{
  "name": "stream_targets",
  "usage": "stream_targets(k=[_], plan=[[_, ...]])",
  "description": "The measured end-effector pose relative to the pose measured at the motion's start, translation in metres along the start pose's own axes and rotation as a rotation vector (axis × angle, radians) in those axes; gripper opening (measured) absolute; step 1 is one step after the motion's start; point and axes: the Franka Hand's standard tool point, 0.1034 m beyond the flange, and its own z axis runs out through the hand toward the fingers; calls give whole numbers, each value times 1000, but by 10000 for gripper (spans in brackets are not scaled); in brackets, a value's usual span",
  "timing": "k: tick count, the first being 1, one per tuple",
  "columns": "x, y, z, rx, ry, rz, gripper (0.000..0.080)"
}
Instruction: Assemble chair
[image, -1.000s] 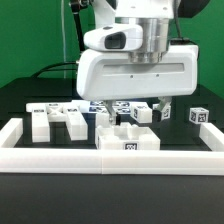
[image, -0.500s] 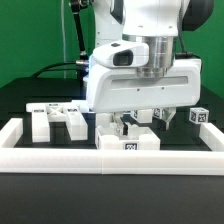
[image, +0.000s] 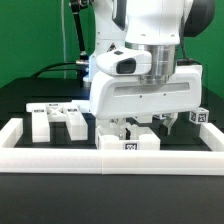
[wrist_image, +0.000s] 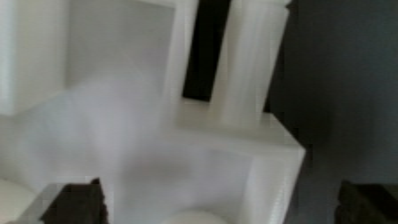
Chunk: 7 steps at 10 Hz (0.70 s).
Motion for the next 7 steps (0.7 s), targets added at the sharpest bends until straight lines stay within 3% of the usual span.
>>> stream_targets(k=[1, 2, 4, 5, 6, 7], plan=[[0, 0, 0, 0, 0, 0, 475], [0, 0, 0, 0, 0, -1, 475], [0, 0, 0, 0, 0, -1, 151], [0, 0, 0, 0, 0, -1, 151], [0, 0, 0, 0, 0, -1, 35], [0, 0, 0, 0, 0, -1, 35]])
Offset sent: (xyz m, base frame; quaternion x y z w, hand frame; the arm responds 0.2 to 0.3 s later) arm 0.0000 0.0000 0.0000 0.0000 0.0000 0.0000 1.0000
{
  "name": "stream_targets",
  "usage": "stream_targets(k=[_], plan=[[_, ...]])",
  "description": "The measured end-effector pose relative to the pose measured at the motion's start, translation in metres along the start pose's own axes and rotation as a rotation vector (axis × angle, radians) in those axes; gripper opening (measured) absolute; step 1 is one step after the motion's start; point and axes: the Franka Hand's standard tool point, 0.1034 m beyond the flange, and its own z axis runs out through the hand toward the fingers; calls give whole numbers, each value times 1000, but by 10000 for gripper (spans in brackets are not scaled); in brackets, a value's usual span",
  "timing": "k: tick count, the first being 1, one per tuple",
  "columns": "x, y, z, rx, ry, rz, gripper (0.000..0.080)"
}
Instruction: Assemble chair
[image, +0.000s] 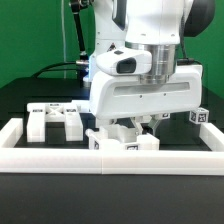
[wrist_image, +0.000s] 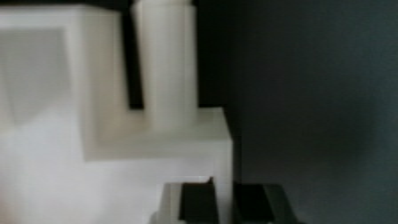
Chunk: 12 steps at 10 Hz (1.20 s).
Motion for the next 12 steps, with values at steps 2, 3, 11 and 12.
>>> stream_targets(k=[2, 3, 11, 12], plan=[[0, 0, 0, 0, 0, 0, 32], [0, 0, 0, 0, 0, 0, 32], [26, -42, -1, 2, 16, 230, 32], [32, -47, -1, 4, 13, 240, 32]])
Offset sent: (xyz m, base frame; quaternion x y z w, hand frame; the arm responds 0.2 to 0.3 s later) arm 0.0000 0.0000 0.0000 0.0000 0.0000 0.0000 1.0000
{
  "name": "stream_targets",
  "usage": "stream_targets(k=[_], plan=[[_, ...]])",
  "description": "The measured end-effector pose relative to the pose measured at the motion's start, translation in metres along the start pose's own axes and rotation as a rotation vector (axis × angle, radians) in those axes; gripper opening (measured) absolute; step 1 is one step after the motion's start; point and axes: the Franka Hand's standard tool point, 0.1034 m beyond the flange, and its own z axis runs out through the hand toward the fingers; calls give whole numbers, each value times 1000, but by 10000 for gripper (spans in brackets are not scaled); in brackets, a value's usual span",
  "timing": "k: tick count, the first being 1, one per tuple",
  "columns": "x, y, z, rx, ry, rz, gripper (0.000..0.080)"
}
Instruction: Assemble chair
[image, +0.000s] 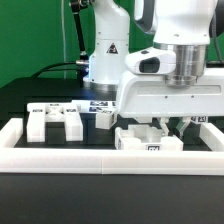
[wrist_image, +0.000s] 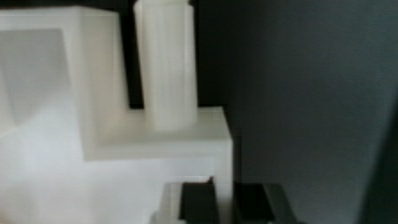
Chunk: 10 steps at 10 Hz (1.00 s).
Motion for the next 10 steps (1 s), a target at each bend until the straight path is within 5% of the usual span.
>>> stream_targets(k=[6, 10], plan=[[25, -42, -1, 6, 7, 19, 32], [21, -43, -1, 3, -20, -35, 33]])
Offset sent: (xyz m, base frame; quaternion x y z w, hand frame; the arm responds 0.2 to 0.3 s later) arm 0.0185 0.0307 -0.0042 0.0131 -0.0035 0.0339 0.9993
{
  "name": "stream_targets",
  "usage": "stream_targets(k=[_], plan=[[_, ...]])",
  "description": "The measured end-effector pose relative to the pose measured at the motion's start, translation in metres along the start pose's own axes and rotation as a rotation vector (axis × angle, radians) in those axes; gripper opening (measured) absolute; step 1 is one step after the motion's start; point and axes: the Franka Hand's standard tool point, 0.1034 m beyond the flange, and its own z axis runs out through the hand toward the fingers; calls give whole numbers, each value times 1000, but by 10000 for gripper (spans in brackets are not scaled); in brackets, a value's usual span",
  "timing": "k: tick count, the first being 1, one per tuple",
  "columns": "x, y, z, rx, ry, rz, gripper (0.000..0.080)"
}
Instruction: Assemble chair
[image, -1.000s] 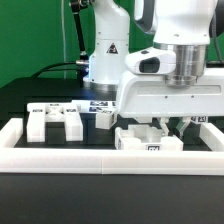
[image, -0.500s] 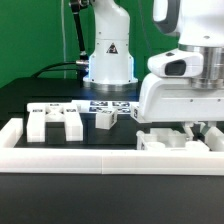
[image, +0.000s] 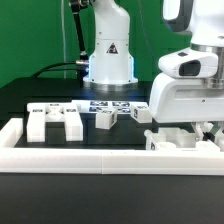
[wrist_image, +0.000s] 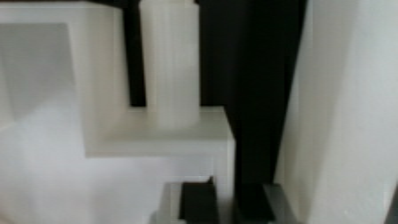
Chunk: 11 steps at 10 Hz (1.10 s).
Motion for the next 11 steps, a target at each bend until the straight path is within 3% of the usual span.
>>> stream_targets(k=[1, 3, 4, 5, 6, 8, 11], plan=[[0, 5, -1, -5, 1, -14, 33], [1, 14, -9, -10, 10, -46, 395], [2, 19, -15, -12, 15, -68, 534], [1, 26, -26, -12, 19, -89, 534], [-1, 32, -36, -13, 22, -103, 613], [-14, 43, -49, -14, 23, -159, 642], [-43, 41, -46, -15, 38, -200, 649]])
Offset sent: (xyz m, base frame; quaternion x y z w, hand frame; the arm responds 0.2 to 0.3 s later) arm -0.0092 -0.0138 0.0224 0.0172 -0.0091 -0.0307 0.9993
